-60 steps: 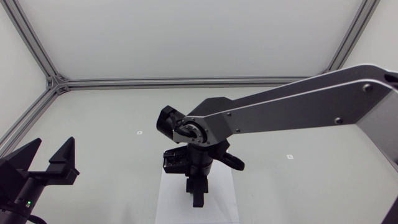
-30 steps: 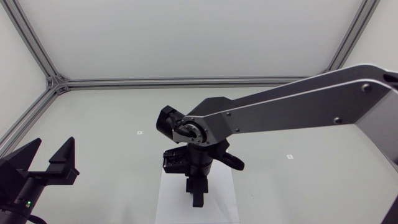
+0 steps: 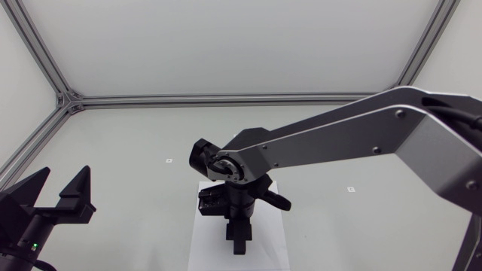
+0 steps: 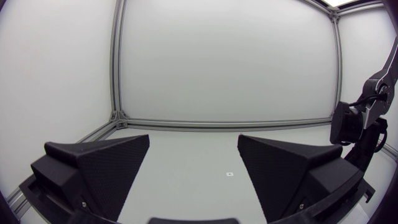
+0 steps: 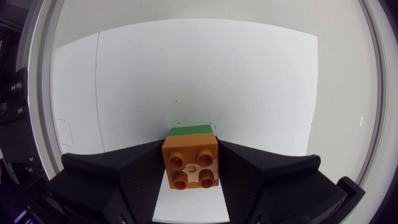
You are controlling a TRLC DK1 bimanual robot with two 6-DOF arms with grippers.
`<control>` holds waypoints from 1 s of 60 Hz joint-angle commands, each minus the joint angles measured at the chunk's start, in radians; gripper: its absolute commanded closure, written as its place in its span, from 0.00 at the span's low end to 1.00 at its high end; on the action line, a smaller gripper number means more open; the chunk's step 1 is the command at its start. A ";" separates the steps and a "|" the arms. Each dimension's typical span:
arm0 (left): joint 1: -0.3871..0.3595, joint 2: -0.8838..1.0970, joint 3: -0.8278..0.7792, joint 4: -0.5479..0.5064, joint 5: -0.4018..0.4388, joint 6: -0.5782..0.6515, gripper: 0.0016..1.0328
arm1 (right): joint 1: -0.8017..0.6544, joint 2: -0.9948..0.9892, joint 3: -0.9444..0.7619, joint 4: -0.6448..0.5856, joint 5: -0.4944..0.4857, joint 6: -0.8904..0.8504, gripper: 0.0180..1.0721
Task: Pick up the orange 2x2 brick with the right arm and stack it on top of the green 2x2 brick in the center
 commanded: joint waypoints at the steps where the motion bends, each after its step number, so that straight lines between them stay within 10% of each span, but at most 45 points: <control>1: 0.001 -0.008 -0.041 -0.015 0.004 0.013 0.04 | -0.003 0.035 -0.024 -0.009 -0.005 0.008 0.46; 15: 0.001 -0.008 -0.041 -0.015 0.004 0.013 0.04 | -0.002 0.030 -0.029 0.000 -0.003 0.003 0.39; 32: 0.001 -0.008 -0.041 -0.015 0.004 0.013 0.04 | -0.007 0.030 -0.020 0.009 0.001 0.014 0.70; 60: 0.001 -0.008 -0.041 -0.013 0.004 0.013 0.04 | -0.003 0.030 -0.020 0.001 -0.007 0.043 0.71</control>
